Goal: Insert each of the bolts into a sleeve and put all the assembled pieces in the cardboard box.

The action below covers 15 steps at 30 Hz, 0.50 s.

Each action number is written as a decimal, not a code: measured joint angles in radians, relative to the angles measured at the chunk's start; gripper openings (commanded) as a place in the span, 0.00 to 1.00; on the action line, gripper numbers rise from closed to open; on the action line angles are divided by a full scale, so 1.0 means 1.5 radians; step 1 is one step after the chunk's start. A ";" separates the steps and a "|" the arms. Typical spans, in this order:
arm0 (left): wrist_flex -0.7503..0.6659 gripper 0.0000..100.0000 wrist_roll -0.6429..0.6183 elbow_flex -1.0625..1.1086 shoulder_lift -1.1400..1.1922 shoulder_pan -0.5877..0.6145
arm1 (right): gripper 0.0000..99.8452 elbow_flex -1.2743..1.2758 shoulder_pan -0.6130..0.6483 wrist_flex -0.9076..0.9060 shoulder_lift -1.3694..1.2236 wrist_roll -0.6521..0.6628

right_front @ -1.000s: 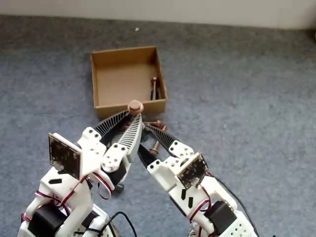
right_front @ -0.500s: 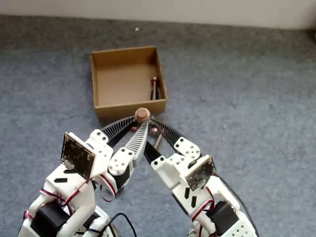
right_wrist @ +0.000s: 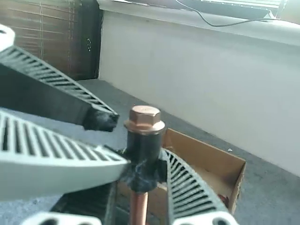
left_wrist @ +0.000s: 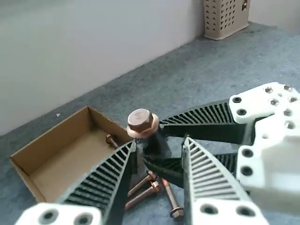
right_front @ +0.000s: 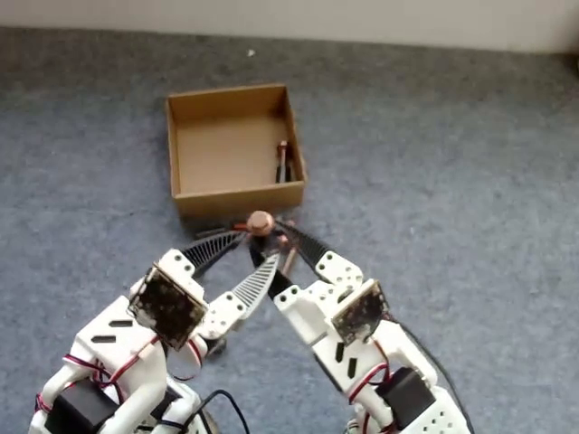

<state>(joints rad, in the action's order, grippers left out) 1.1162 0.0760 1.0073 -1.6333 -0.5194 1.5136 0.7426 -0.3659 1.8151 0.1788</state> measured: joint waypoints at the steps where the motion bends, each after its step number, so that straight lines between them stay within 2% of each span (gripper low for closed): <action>1: 0.005 0.17 0.008 0.000 0.000 0.020 | 0.01 -0.001 -0.009 -0.026 0.000 0.000; 6: 0.028 0.16 0.025 0.037 0.002 0.199 | 0.01 -0.002 -0.081 -0.164 0.001 -0.073; 10: 0.027 0.04 0.025 0.108 0.002 0.353 | 0.01 -0.002 -0.114 -0.236 0.001 -0.090; 11: 0.018 0.01 0.025 0.131 0.002 0.382 | 0.01 -0.002 -0.118 -0.247 0.001 -0.091; 15: -0.051 0.02 0.025 0.240 0.008 0.465 | 0.01 -0.002 -0.124 -0.256 -0.004 -0.092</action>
<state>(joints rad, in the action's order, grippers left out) 1.0395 0.1128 1.3679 -1.6210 0.1788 1.5106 0.5570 -0.7495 1.8090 0.0407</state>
